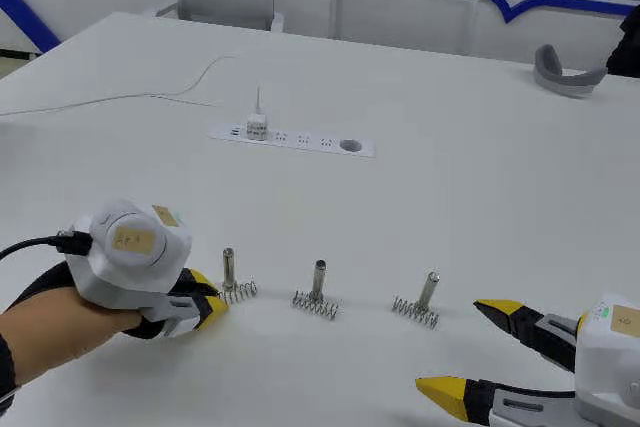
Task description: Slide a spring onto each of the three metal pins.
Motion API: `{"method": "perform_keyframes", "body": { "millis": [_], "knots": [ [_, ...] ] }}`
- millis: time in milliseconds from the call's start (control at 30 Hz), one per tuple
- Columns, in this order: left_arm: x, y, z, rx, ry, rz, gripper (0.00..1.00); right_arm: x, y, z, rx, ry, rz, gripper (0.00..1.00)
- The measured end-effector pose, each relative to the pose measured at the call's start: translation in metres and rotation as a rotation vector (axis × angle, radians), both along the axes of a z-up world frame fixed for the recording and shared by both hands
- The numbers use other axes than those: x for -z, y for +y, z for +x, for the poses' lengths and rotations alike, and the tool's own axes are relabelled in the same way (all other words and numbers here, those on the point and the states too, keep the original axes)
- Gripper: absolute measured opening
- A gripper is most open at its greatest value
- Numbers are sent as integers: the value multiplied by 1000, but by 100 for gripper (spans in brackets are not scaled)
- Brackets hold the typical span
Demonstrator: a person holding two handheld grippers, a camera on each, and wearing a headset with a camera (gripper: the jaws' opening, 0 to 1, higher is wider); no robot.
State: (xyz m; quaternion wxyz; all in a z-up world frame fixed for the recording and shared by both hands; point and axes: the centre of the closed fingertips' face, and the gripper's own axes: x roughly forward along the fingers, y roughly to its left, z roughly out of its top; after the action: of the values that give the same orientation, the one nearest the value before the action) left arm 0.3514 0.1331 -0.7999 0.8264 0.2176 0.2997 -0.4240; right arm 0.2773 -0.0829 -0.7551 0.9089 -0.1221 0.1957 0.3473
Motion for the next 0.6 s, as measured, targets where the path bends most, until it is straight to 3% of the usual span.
{"method": "perform_keyframes", "body": {
  "millis": [367, 600],
  "knots": [
    [-6, 2, -10, -3, 5, -26, 10, -8, 5, -2, -19, -12, 1, 70],
    [-12, 0, -22, 11, 3, -43, 10, -18, 8, -2, -24, -22, 9, 65]
  ]
}}
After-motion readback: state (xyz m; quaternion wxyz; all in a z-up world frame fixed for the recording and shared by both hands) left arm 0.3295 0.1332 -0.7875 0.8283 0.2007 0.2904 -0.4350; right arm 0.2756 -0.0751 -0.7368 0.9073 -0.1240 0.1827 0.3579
